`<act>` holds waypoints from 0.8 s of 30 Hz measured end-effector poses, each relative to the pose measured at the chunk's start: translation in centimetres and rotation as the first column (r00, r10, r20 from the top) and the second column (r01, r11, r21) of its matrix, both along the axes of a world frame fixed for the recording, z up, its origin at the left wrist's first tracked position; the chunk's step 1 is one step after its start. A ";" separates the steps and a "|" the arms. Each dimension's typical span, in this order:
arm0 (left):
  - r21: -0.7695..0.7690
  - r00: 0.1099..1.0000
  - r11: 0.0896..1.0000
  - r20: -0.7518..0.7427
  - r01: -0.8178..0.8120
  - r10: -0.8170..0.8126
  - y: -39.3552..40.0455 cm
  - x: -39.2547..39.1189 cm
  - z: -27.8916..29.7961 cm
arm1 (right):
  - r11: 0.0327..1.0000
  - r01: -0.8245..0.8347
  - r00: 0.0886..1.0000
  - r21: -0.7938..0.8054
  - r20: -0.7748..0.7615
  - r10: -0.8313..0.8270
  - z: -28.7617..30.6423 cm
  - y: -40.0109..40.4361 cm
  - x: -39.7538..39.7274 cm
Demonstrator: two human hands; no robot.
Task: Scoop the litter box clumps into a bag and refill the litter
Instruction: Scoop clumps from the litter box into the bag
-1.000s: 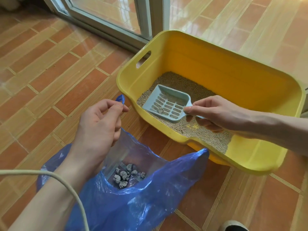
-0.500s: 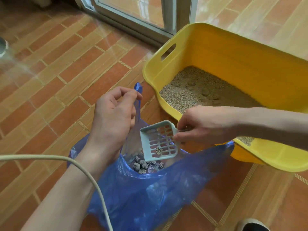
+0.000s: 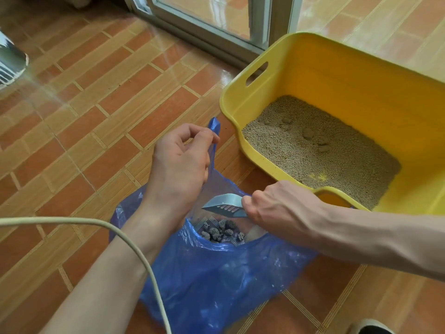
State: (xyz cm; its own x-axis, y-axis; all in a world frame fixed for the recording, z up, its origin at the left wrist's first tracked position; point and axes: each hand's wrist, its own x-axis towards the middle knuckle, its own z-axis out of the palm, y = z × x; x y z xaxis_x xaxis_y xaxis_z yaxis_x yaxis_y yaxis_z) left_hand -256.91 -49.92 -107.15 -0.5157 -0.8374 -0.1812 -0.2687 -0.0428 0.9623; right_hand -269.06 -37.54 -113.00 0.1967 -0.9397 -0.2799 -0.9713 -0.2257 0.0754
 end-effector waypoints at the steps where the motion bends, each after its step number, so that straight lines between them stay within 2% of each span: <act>1: -0.002 1.000 1.000 0.000 0.001 -0.001 0.0 -0.1 0.0 | 1.000 0.008 1.000 0.003 0.012 -0.008 0.2 0.0 -0.3; 4: 0.000 1.000 1.000 0.001 0.012 -0.012 0.0 -0.3 -0.3 | 0.997 0.057 0.993 -0.052 0.108 -0.051 0.1 0.4 -1.5; 9: -0.014 1.000 1.000 0.014 0.021 -0.021 -0.1 -0.5 -0.6 | 0.941 0.335 0.917 -0.058 0.249 -0.311 2.6 2.3 -3.7; 13: -0.052 0.999 0.998 0.010 0.033 -0.033 -0.4 -0.8 -0.9 | 0.881 0.469 0.787 0.065 0.421 -0.450 6.0 3.4 -6.0; 16: -0.051 0.999 0.998 0.012 0.030 -0.029 -0.2 -1.1 -1.0 | 0.814 0.557 0.645 0.169 0.530 -0.551 7.8 4.0 -8.9; 21: -0.038 1.000 0.999 0.012 0.018 -0.018 -0.2 -1.2 -1.0 | 0.601 0.731 0.446 0.321 0.441 -0.779 4.8 5.5 -16.1; 24: -0.029 1.000 0.999 0.015 0.013 -0.013 -0.2 -1.2 -1.2 | 0.470 0.817 0.389 0.334 0.282 -0.877 1.8 6.6 -19.7</act>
State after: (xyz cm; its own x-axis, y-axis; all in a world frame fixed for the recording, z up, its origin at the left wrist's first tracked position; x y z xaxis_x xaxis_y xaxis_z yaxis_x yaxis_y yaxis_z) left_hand -258.13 -50.12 -108.31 -0.5240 -0.8358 -0.1640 -0.2828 -0.0108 0.9591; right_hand -288.74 -30.97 -111.23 -0.5725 -0.6422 -0.5098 -0.5942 0.7533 -0.2817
